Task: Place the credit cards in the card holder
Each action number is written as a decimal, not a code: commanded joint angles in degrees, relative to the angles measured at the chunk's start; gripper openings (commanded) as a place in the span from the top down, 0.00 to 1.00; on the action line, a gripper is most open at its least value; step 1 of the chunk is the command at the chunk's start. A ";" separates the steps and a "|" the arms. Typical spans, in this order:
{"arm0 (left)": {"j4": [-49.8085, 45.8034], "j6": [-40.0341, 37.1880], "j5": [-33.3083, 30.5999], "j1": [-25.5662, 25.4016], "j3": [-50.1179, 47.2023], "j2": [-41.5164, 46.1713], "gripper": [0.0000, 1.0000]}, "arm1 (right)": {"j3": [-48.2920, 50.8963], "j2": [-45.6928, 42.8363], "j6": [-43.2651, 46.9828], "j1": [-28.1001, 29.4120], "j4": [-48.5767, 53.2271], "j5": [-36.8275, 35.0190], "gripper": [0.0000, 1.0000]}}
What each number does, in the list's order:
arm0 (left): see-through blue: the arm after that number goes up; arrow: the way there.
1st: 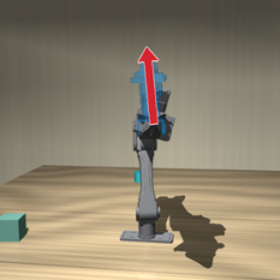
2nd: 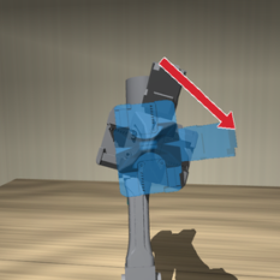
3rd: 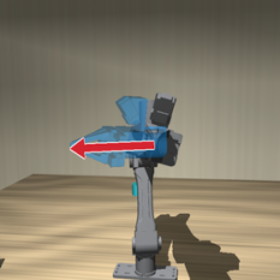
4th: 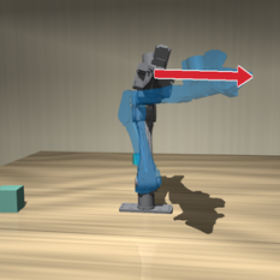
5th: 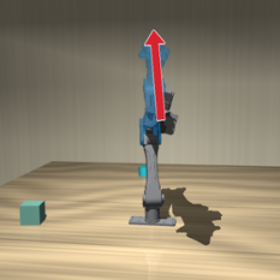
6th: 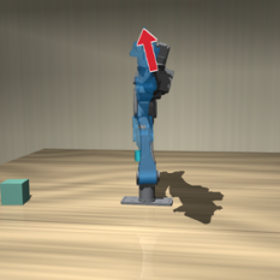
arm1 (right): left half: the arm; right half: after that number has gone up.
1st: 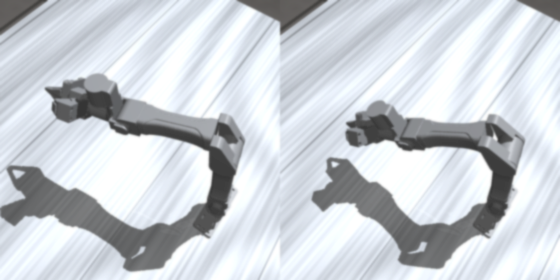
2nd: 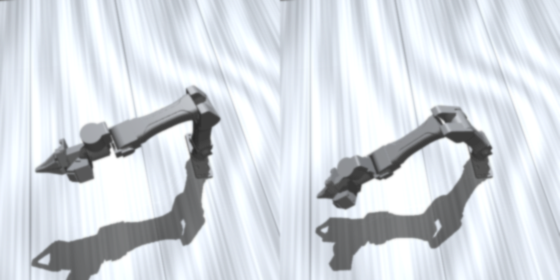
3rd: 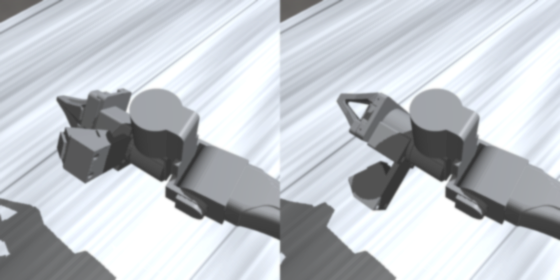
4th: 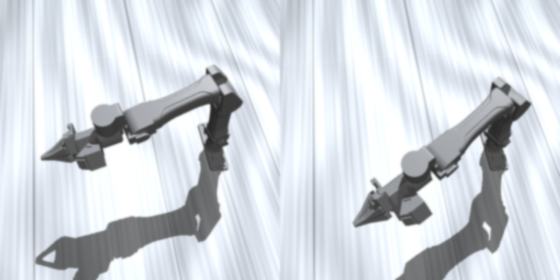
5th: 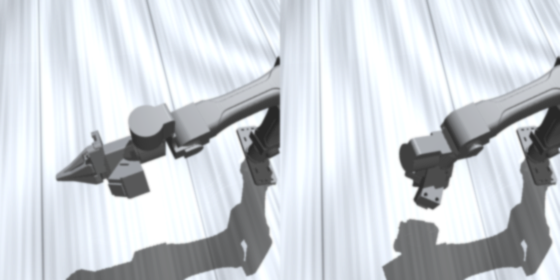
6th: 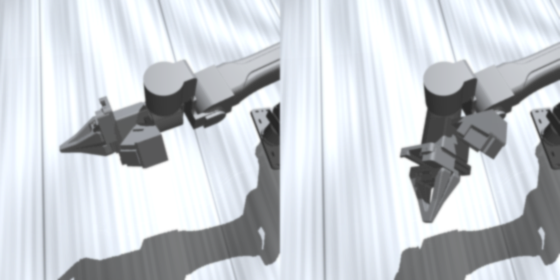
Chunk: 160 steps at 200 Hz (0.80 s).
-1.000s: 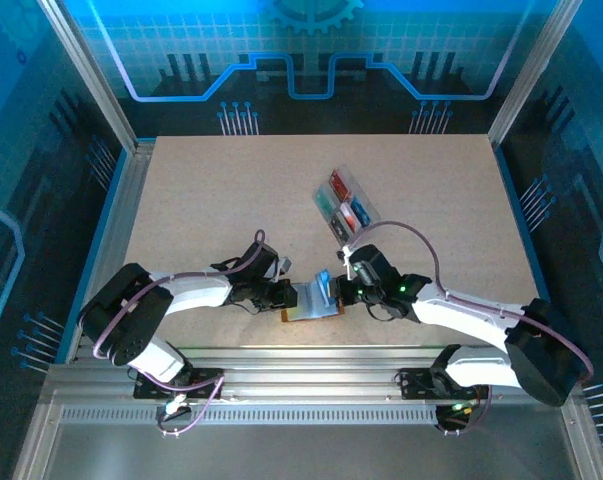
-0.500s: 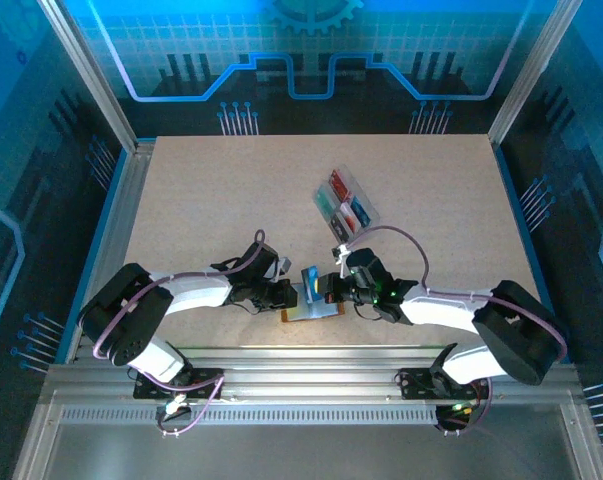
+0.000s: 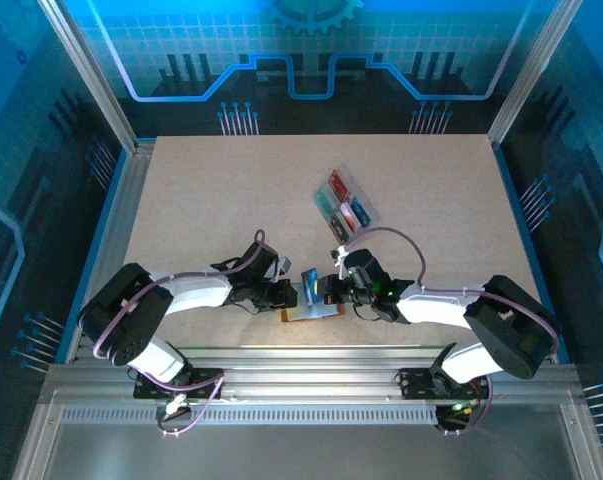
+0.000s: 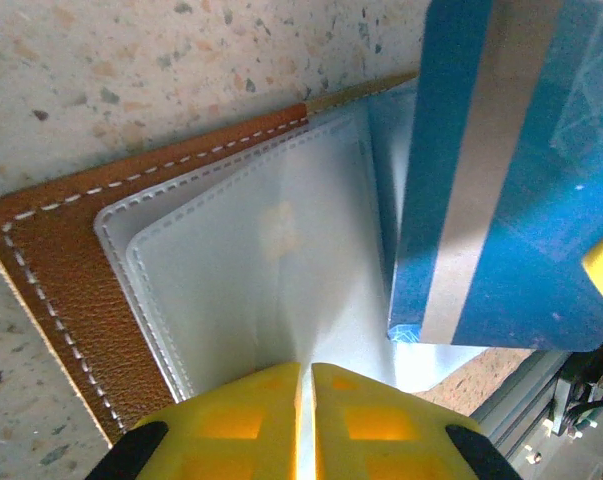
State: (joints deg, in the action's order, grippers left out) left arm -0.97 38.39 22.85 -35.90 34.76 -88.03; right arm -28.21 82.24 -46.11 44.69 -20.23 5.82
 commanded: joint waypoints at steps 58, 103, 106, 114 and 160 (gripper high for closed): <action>-0.99 -1.57 1.51 -0.30 -0.22 0.40 0.88 | -1.30 2.92 0.09 -0.05 -1.68 0.05 1.00; -1.07 -1.63 1.49 -0.31 -0.48 0.40 0.88 | 0.08 3.09 -3.48 -1.72 -4.38 2.53 1.00; -1.03 -1.61 1.49 -0.31 -0.53 0.39 0.88 | 0.10 3.15 -3.66 -1.86 -4.55 2.80 1.00; -0.96 -1.54 1.48 -0.34 -0.58 0.40 0.88 | 0.24 3.34 -4.17 -2.04 -4.93 3.24 1.00; -0.88 -1.48 1.40 -0.24 -1.08 0.58 0.88 | 0.66 6.30 -7.29 -2.41 -8.44 5.55 1.00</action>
State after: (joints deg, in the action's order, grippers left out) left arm -0.97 38.39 22.85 -35.90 34.70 -88.03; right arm -28.56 86.74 -50.76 42.94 -25.21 9.41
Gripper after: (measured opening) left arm 0.122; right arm 0.052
